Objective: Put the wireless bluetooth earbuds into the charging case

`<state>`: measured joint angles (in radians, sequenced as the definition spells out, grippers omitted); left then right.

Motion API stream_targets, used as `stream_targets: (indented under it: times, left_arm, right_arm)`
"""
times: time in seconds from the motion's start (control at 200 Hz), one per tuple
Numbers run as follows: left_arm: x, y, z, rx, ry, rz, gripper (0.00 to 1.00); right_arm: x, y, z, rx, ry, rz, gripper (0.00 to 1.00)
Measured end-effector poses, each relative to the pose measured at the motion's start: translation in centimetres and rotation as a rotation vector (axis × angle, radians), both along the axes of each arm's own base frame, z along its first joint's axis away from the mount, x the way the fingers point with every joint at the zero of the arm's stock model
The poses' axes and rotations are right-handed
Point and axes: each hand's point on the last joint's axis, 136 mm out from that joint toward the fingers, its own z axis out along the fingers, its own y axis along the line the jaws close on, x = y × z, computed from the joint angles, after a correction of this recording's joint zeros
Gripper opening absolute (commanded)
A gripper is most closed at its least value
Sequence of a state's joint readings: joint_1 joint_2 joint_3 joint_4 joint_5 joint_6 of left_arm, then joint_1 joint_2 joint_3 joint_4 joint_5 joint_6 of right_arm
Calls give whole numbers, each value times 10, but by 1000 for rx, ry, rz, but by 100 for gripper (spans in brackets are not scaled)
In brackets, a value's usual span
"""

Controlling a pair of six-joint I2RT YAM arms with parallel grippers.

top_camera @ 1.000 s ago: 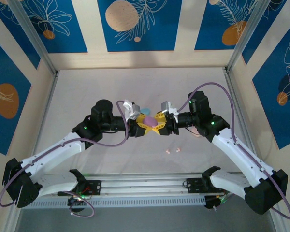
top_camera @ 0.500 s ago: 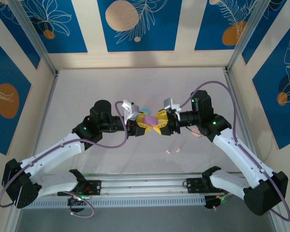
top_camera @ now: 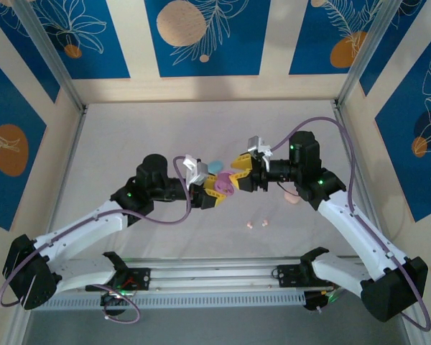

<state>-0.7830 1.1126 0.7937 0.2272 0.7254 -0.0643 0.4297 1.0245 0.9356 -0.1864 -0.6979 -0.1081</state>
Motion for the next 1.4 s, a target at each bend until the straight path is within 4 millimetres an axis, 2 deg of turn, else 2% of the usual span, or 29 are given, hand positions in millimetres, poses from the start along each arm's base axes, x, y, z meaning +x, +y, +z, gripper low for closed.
stream_targets:
  times: [0.34, 0.655, 0.77, 0.85, 0.95, 1.01, 1.085, 1.145, 1.276, 1.401]
  left_arm:
    - [10, 4, 0, -90, 23, 84, 22]
    - [27, 10, 5, -163, 21, 206, 22]
    - [32, 13, 7, -181, 17, 238, 22]
    - [34, 15, 10, -193, 8, 259, 22]
    - [37, 17, 14, -212, -2, 282, 22]
    - [38, 19, 18, -224, -10, 294, 22]
    - [39, 21, 23, -236, -19, 308, 22]
    - [40, 23, 26, -245, -25, 317, 22]
    - [41, 26, 30, -257, -33, 336, 22]
    - [41, 29, 33, -266, -40, 351, 22]
  right_arm:
    - [11, -4, 4, -15, -22, -109, 48]
    - [7, -18, 34, 21, -105, -197, 50]
    - [18, -27, 37, 26, -78, -301, 53]
    - [34, -39, 31, 20, -6, -410, 49]
    - [62, -62, 16, -6, 157, -576, 46]
    - [81, -76, 0, -27, 276, -669, 45]
    - [100, -91, -32, -63, 447, -757, 44]
    - [110, -100, -66, -106, 605, -805, 42]
    - [111, -98, -136, -220, 901, -817, 37]
    - [97, -77, -181, -333, 1069, -747, 37]
